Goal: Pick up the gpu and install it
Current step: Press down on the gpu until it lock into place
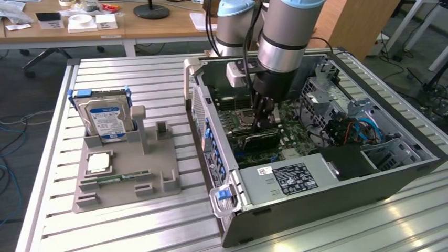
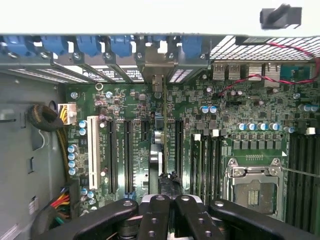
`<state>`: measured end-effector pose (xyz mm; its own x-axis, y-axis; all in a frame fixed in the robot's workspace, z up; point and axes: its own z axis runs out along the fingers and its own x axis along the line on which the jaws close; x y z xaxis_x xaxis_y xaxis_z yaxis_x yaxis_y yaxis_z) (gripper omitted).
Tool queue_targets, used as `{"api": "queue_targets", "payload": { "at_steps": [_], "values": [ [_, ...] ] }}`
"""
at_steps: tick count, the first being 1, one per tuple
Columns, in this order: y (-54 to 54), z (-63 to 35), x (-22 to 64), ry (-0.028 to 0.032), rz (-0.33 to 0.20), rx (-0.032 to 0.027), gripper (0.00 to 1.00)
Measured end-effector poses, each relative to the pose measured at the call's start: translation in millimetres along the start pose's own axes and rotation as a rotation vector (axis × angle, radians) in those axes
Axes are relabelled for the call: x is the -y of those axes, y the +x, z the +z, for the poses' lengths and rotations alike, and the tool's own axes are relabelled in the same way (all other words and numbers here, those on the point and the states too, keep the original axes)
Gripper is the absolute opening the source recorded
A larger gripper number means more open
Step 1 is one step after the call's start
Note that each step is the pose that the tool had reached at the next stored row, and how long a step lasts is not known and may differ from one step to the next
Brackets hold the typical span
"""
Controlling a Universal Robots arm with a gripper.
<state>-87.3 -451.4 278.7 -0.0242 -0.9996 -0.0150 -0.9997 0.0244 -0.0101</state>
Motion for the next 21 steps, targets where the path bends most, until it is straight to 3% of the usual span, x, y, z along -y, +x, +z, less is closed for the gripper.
{"api": "queue_targets", "payload": {
  "at_steps": [15, 21],
  "values": [
    [-0.6, -39.9, 0.4, 0.0021, 0.000, 0.0000, 0.11],
    [-0.7, -46.3, 0.5, 0.0022, 0.000, 0.0001, 0.11]
  ]
}}
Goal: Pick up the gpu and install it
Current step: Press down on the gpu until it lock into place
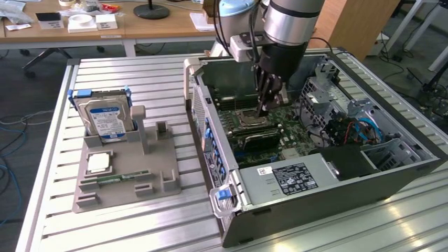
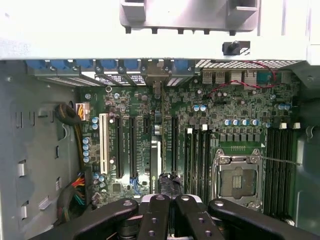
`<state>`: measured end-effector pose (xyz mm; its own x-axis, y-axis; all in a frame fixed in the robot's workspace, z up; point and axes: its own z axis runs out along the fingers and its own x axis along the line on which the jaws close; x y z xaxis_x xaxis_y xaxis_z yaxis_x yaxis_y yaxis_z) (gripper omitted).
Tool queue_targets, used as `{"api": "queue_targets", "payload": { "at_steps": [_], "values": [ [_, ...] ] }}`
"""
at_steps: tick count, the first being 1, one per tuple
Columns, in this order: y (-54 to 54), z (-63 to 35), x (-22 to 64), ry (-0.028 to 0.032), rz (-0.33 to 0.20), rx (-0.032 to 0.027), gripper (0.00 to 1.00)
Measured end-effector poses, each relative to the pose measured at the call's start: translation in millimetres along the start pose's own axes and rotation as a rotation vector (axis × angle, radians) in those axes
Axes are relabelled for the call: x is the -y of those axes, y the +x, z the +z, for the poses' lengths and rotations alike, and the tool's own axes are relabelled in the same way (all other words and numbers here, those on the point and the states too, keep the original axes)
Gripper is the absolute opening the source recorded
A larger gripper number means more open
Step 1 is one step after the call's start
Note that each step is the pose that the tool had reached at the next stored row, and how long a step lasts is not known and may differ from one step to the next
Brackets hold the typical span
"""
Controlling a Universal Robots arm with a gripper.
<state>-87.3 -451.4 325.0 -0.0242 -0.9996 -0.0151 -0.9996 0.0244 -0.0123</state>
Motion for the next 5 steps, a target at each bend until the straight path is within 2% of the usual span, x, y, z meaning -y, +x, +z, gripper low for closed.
{"api": "queue_targets", "payload": {
  "at_steps": [5],
  "values": [
    [0.0, -0.1, 0.0, -0.0001, 0.000, -0.0002, 0.11]
  ]
}}
